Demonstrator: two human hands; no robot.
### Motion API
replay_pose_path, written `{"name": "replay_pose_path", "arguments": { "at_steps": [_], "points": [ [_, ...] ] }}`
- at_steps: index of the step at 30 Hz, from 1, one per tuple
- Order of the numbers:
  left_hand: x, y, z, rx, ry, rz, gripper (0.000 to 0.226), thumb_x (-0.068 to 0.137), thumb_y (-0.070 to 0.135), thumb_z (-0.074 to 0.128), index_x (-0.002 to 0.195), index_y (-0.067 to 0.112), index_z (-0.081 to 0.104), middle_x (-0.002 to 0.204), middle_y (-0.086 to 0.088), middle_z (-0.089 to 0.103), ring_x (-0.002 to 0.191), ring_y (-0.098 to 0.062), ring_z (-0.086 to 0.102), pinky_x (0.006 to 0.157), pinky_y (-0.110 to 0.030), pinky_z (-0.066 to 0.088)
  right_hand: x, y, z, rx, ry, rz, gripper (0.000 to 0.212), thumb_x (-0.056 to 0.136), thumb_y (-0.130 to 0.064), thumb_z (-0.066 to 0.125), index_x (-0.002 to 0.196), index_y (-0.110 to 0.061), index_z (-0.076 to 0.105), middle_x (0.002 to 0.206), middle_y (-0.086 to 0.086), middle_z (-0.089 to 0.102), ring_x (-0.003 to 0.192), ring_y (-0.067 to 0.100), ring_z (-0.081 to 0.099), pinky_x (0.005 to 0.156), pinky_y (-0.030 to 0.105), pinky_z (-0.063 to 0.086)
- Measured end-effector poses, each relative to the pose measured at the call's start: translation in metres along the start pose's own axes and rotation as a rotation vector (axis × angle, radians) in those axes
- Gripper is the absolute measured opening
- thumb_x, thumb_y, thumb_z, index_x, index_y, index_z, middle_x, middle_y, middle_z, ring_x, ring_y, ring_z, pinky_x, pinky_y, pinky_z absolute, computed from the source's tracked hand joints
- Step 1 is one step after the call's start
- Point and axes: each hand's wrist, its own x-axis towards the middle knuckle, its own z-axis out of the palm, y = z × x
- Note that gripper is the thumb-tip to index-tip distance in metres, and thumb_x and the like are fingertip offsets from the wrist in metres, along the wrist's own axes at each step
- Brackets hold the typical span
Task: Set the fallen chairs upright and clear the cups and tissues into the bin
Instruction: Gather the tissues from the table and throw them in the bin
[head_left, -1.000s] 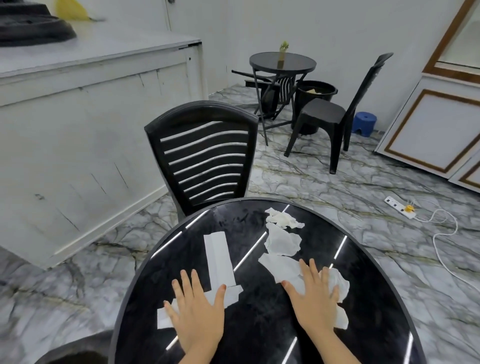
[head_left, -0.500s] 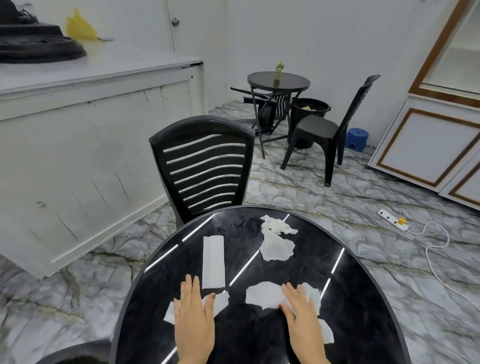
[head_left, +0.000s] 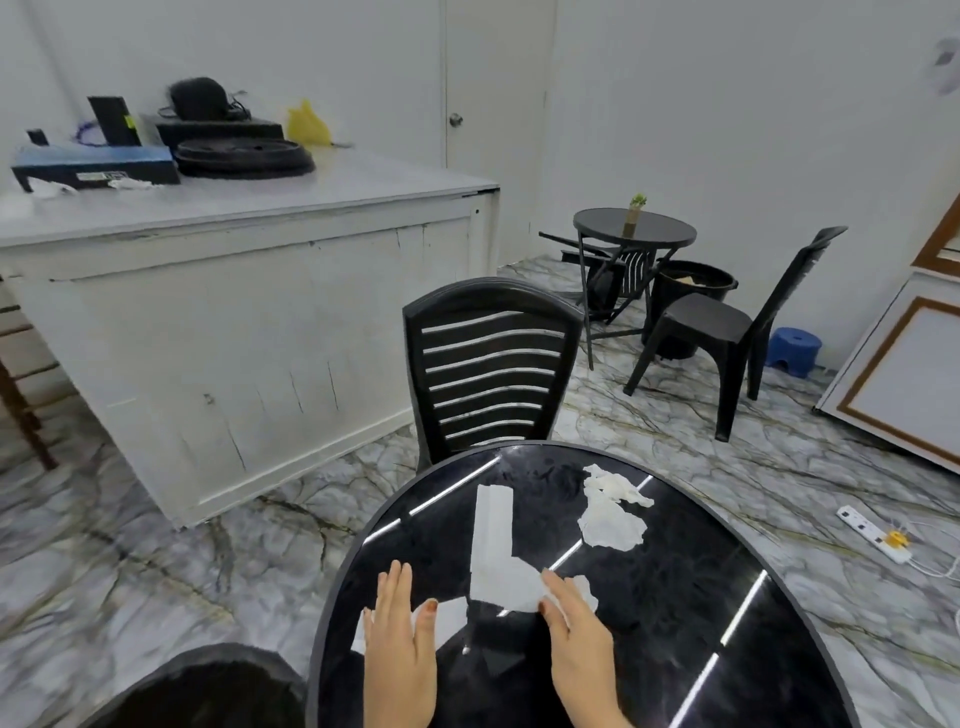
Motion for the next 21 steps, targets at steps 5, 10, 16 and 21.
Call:
{"name": "replay_pose_path", "arguments": {
  "at_steps": [5,10,16,21],
  "points": [
    [-0.001,-0.006,-0.041,0.007,0.137,-0.021,0.051,0.097,0.031,0.036,0.145,0.021,0.022,0.150,0.015,0.013,0.136,0.002,0.006,0.113,-0.028,-0.004,-0.012,-0.033,0.036,0.045,-0.133,-0.078,0.034,0.091,-0.003,0.054,0.115,-0.025,0.064,0.136,0.010,0.052,0.132,0.023,0.043,0.106,0.020,0.033],
    [0.001,-0.017,-0.095,-0.001,0.263,-0.055,0.051,0.097,0.026,0.040,0.145,0.017,0.025,0.155,0.004,0.019,0.136,-0.001,0.007,0.114,-0.031,-0.004,-0.023,-0.063,0.079,0.007,-0.264,-0.171,0.036,0.091,-0.002,0.054,0.124,-0.013,0.059,0.140,0.011,0.050,0.138,0.019,0.035,0.111,0.023,0.024],
    [-0.005,-0.041,-0.173,-0.014,0.393,-0.095,0.049,0.097,0.022,0.040,0.144,0.017,0.026,0.156,0.001,0.020,0.144,-0.010,0.009,0.116,-0.035,-0.003,-0.049,-0.093,0.143,-0.056,-0.394,-0.272,0.034,0.092,-0.006,0.054,0.124,-0.016,0.059,0.131,0.005,0.055,0.135,0.019,0.039,0.105,0.017,0.028],
    [-0.017,-0.072,-0.234,0.009,0.459,-0.132,0.050,0.097,0.027,0.038,0.145,0.019,0.025,0.156,0.004,0.019,0.136,0.003,0.005,0.116,-0.033,-0.003,-0.077,-0.113,0.204,-0.099,-0.508,-0.315,0.036,0.093,-0.007,0.052,0.128,-0.013,0.055,0.137,0.005,0.052,0.135,0.020,0.040,0.106,0.020,0.030]
  ]
}}
